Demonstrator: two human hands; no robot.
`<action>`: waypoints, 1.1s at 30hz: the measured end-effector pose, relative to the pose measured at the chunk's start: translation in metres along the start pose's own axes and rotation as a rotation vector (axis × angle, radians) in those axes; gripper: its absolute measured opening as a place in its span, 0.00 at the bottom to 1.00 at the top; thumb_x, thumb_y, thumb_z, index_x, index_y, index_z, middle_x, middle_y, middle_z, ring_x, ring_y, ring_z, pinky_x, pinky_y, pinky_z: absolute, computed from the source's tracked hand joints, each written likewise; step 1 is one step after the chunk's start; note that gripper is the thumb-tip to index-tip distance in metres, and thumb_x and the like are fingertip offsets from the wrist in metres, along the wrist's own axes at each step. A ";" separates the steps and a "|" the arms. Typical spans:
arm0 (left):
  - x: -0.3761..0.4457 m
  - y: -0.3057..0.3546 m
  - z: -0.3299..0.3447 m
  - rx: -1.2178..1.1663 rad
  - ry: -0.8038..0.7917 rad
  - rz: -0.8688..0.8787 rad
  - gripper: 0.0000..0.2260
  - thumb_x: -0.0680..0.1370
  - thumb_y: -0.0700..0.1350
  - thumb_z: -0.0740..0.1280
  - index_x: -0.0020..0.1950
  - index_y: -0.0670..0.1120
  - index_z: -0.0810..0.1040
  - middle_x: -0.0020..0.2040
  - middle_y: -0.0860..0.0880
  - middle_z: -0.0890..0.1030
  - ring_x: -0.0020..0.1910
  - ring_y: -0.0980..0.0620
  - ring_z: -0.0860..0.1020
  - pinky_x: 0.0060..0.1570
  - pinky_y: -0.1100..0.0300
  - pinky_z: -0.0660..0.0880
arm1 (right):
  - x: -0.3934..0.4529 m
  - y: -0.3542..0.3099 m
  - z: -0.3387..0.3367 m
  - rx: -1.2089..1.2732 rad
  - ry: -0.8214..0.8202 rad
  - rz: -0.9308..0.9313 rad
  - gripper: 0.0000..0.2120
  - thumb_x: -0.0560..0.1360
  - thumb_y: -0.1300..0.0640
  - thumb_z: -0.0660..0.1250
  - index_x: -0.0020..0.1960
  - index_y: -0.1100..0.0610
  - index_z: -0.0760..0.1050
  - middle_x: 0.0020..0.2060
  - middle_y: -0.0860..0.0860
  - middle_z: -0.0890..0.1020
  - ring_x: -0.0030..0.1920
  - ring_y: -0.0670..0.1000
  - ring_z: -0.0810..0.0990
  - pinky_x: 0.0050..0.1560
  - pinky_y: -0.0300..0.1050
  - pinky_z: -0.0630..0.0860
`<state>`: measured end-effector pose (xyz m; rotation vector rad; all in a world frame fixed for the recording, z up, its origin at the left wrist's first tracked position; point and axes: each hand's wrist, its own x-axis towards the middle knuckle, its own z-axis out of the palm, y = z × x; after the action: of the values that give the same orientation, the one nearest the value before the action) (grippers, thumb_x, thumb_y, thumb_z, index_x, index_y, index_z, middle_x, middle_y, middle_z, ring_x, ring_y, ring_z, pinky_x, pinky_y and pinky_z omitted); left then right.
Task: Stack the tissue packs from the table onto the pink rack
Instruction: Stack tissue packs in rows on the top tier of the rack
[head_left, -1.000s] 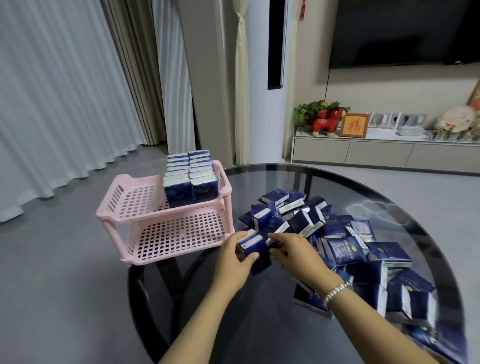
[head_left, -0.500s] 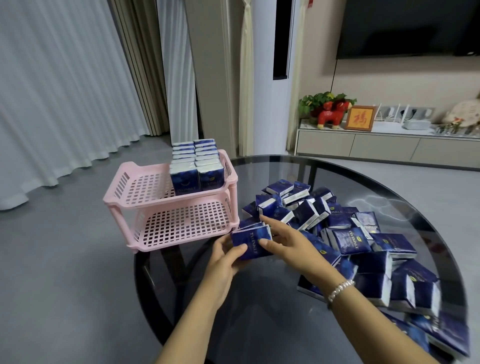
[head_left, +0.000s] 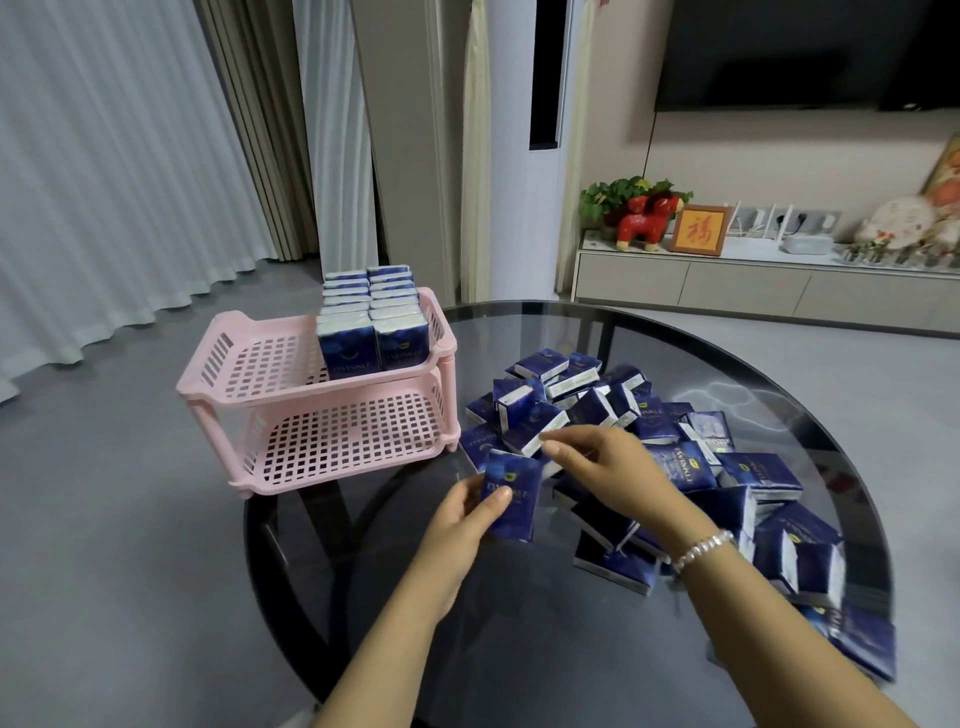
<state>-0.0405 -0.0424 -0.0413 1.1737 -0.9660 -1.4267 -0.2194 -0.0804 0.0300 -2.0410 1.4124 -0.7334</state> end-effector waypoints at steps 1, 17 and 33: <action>0.000 -0.002 0.002 -0.012 0.032 -0.009 0.15 0.77 0.44 0.67 0.63 0.48 0.74 0.57 0.48 0.82 0.54 0.52 0.81 0.58 0.55 0.75 | -0.002 0.002 -0.006 -0.073 0.048 0.022 0.14 0.76 0.48 0.64 0.59 0.51 0.78 0.51 0.44 0.82 0.45 0.38 0.76 0.43 0.30 0.70; -0.017 -0.013 0.022 0.109 0.080 -0.014 0.13 0.81 0.43 0.58 0.63 0.55 0.71 0.55 0.51 0.80 0.52 0.54 0.78 0.59 0.57 0.72 | -0.049 0.029 0.001 -0.511 0.024 0.240 0.30 0.69 0.38 0.69 0.65 0.50 0.67 0.61 0.49 0.73 0.62 0.54 0.65 0.60 0.48 0.60; -0.040 -0.008 0.028 0.345 0.002 0.010 0.24 0.82 0.52 0.53 0.78 0.53 0.53 0.77 0.54 0.58 0.74 0.56 0.58 0.72 0.59 0.54 | -0.068 0.016 0.033 0.361 0.097 0.083 0.14 0.74 0.52 0.69 0.58 0.43 0.75 0.46 0.54 0.83 0.46 0.51 0.82 0.53 0.48 0.78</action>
<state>-0.0686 -0.0023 -0.0369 1.4160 -1.2488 -1.2824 -0.2274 -0.0167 -0.0133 -1.6798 1.2990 -0.9838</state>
